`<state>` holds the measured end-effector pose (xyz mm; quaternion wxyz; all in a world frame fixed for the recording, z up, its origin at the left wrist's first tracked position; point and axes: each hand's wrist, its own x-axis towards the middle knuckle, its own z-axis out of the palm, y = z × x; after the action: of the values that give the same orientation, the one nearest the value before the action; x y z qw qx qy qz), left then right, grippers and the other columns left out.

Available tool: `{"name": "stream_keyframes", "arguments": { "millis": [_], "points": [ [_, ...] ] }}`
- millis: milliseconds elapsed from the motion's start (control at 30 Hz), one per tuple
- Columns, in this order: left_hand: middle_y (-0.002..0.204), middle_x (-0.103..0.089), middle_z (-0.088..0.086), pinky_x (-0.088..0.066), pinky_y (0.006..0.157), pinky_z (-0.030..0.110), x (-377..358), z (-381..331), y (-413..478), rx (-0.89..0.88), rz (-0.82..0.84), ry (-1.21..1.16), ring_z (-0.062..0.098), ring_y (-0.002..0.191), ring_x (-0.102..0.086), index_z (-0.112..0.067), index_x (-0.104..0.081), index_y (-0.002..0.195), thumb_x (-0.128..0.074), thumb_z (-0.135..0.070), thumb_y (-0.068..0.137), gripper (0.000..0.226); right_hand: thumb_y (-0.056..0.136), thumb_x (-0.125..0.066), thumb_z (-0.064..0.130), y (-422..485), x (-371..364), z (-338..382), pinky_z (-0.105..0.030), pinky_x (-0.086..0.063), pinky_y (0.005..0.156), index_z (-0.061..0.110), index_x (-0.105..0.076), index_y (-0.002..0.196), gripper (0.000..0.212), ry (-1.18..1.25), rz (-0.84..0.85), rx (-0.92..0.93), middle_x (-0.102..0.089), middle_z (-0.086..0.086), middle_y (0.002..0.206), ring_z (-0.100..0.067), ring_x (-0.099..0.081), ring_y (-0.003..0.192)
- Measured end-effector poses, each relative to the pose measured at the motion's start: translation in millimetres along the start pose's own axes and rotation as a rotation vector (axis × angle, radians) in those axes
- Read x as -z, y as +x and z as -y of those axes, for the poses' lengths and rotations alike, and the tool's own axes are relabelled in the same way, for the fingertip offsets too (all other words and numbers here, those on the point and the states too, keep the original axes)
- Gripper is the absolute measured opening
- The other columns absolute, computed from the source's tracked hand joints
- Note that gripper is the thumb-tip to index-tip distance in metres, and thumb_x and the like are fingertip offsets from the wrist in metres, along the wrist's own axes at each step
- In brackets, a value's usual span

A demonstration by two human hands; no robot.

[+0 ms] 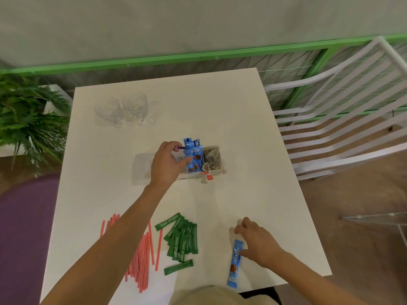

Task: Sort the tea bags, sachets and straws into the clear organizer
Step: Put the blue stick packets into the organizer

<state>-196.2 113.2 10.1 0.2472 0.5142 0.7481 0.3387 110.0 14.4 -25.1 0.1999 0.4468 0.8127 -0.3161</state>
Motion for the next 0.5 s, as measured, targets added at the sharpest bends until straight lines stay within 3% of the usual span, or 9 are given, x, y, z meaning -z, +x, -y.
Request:
{"name": "stream_keyframes", "arguments": {
  "millis": [133,267,367,500],
  "points": [
    [0.09,-0.063,-0.014,-0.044,0.061,0.027,-1,-5,-1,0.07,0.067,0.078,0.009,0.068,-0.054,-0.028,-0.064,0.1,-0.081,-0.043,0.071,0.036,0.083,-0.068,0.033,-1,2,-6,-0.027,-0.041,0.075,0.024,-0.046,0.132,0.054,-0.075,0.047,0.062,-0.042,0.001,0.124,-0.017,-0.051,0.101],
    [0.091,-0.065,-0.013,-0.044,0.063,0.026,-4,-11,4,0.044,0.058,0.119,0.009,0.07,-0.055,-0.027,-0.068,0.098,-0.078,-0.033,0.077,0.024,0.081,-0.068,0.016,-1,2,-8,-0.028,-0.038,0.071,0.024,-0.048,0.129,0.053,-0.109,0.073,0.139,-0.04,0.0,0.121,-0.014,-0.038,0.091],
    [0.092,-0.066,-0.011,-0.044,0.062,0.025,-6,-15,8,-0.027,0.067,0.123,0.011,0.069,-0.058,-0.029,-0.072,0.092,-0.076,-0.024,0.08,0.014,0.082,-0.062,0.008,2,4,-6,-0.031,-0.042,0.073,0.022,-0.052,0.123,0.045,-0.107,0.066,0.166,-0.041,-0.002,0.119,-0.017,-0.041,0.093],
    [0.093,-0.064,-0.007,-0.052,0.068,0.033,-8,-17,13,-0.109,0.075,0.078,0.012,0.071,-0.057,-0.025,-0.074,0.099,-0.073,-0.015,0.083,0.018,0.088,-0.059,0.014,7,9,-4,-0.033,-0.045,0.074,0.015,-0.062,0.11,0.022,-0.088,0.037,0.22,-0.045,-0.005,0.115,-0.022,-0.048,0.096]
  ]
}}
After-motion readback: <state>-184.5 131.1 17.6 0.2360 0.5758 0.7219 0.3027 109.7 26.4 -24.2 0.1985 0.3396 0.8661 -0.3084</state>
